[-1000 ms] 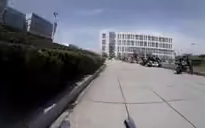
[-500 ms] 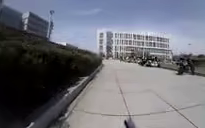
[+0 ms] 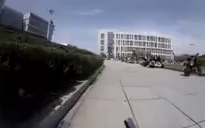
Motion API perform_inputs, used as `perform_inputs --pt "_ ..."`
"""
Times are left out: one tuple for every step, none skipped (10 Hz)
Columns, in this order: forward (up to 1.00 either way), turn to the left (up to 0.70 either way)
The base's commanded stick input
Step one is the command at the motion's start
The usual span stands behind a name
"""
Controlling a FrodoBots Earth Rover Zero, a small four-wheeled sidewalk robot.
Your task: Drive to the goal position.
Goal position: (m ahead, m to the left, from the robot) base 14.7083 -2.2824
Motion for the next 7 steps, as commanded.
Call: perform_inputs --pt "0.7 0.0" --pt "0.7 0.0" --pt "0.7 0.0" --pt "0.7 0.0" --pt "0.7 0.0" --pt "0.7 0.0" --pt "0.7 0.0"
